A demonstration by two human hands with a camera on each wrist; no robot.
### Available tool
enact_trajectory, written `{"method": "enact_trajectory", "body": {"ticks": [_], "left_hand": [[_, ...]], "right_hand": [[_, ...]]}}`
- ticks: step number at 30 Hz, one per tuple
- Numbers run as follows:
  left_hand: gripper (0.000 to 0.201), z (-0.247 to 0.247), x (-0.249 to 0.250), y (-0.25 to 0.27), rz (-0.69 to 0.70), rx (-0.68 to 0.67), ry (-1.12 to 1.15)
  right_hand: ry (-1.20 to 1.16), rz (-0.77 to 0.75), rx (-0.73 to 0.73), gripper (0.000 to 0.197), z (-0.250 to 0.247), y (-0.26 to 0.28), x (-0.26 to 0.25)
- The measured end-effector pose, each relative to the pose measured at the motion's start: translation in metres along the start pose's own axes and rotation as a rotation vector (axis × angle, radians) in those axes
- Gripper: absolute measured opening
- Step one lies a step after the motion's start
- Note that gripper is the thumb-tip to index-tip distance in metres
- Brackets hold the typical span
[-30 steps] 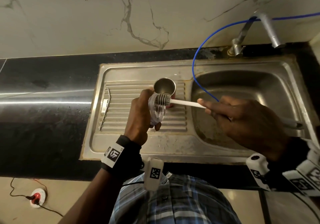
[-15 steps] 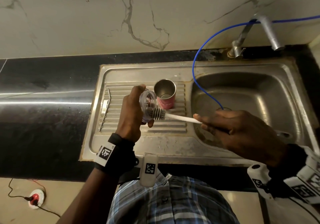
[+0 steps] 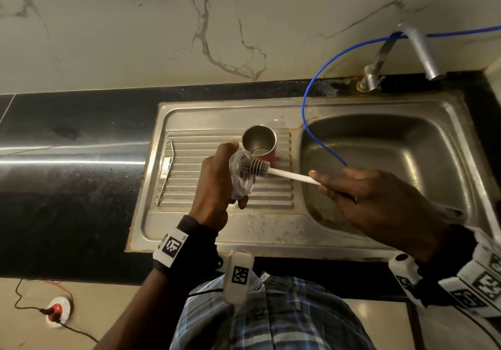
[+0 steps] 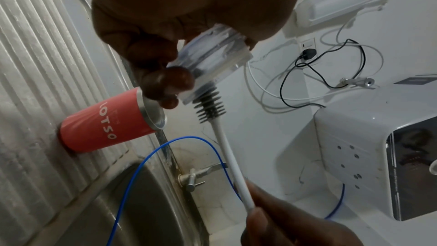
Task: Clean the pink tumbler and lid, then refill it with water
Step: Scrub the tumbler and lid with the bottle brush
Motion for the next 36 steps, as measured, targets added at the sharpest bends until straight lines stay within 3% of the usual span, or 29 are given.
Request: {"method": "enact_trajectory", "body": {"ticks": [3, 5, 12, 17, 22, 24, 26, 27, 29, 32, 36], "left_hand": [[0.073, -0.001, 0.003, -0.002, 0.025, 0.012, 0.015], [0.066, -0.002, 0.003, -0.003, 0.032, 0.043, 0.041], [0.088, 0.004, -0.008, 0.000, 0.023, 0.018, -0.021], [0.086, 0.000, 0.000, -0.003, 0.070, -0.003, -0.048], [0.093, 0.012, 0.011, 0.000, 0.121, -0.055, -0.101], [0.083, 0.015, 0.009, -0.001, 0.083, -0.038, -0.093], [0.055, 0.011, 0.008, -0.005, 0.052, 0.012, -0.064], [0.051, 0.008, 0.007, -0.007, 0.052, 0.014, -0.070], [0.063, 0.001, 0.006, -0.008, 0.066, 0.003, -0.087], [0.064, -0.003, 0.000, -0.007, 0.030, 0.021, -0.044], [0.062, 0.001, -0.014, -0.002, -0.127, 0.055, 0.038]], "right_hand": [[-0.024, -0.042, -0.137, 0.043, 0.006, 0.004, 0.002], [-0.056, -0.069, -0.178, 0.042, 0.004, 0.008, -0.001], [-0.154, -0.059, -0.091, 0.038, -0.007, 0.008, -0.006], [-0.178, -0.041, -0.223, 0.041, 0.016, 0.014, 0.002], [-0.007, 0.058, -0.078, 0.043, -0.001, -0.001, 0.015], [0.051, 0.044, 0.005, 0.044, -0.008, -0.001, 0.006], [0.050, -0.020, 0.044, 0.050, -0.012, 0.003, -0.006], [0.046, -0.065, 0.044, 0.050, -0.013, 0.005, -0.012], [0.044, -0.151, 0.000, 0.046, -0.009, 0.010, -0.017], [0.026, -0.184, -0.097, 0.045, 0.001, 0.015, -0.012], [0.113, -0.198, -0.051, 0.050, -0.009, 0.011, -0.012]]}}
Point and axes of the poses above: each hand's wrist, its own y-axis away from the middle knuckle, its own z-axis out of the palm, x = y × z, the point moved 7 cm from there along -y, towards the middle knuckle, and after that the axes turned 14 degrees about z, right-handed, at the moved point
